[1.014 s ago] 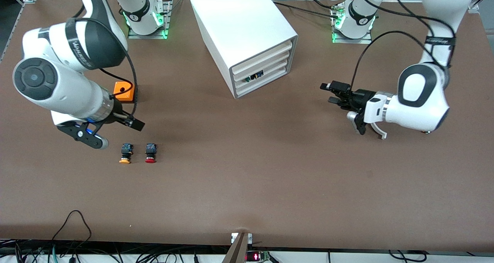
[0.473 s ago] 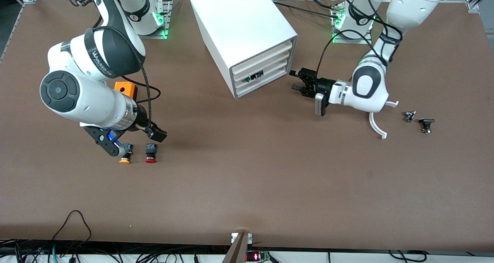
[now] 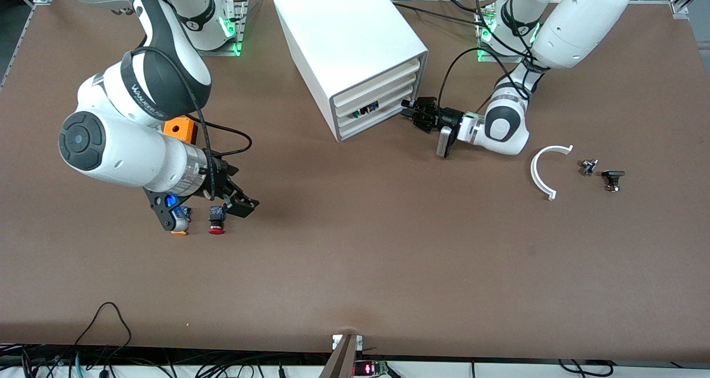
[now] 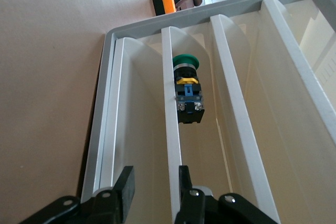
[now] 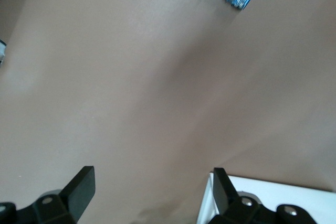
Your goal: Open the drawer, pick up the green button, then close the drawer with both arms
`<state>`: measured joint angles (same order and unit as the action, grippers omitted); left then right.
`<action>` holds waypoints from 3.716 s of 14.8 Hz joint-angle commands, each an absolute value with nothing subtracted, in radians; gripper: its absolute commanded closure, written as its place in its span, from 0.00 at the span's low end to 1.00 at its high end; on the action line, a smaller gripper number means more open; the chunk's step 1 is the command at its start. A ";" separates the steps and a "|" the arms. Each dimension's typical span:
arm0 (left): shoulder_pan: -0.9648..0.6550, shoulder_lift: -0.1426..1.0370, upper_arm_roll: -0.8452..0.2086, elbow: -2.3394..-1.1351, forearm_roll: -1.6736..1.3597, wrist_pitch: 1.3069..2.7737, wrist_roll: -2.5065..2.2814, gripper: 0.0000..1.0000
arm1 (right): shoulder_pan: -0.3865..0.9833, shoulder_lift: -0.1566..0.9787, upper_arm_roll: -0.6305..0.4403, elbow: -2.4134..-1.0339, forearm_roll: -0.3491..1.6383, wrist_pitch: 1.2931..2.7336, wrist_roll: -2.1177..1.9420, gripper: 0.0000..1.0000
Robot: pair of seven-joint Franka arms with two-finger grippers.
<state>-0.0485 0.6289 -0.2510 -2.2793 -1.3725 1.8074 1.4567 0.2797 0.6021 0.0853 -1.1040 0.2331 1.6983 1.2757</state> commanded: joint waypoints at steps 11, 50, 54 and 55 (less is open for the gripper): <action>-0.098 0.624 -0.307 -2.289 -1.491 1.850 1.347 0.69 | 0.331 0.696 0.083 -0.985 0.325 1.793 1.517 0.01; -0.025 0.447 -0.032 -2.023 -0.927 2.109 0.631 0.00 | 0.854 0.974 0.021 -0.986 0.120 2.167 1.962 0.01; -0.023 0.371 -0.026 -2.083 -0.770 2.226 0.529 0.00 | 0.885 1.000 -0.001 -0.986 0.118 2.197 1.968 0.01; -0.025 0.355 -0.026 -2.091 -0.750 2.247 0.516 0.00 | 0.891 1.005 -0.003 -0.986 0.118 2.198 1.968 0.01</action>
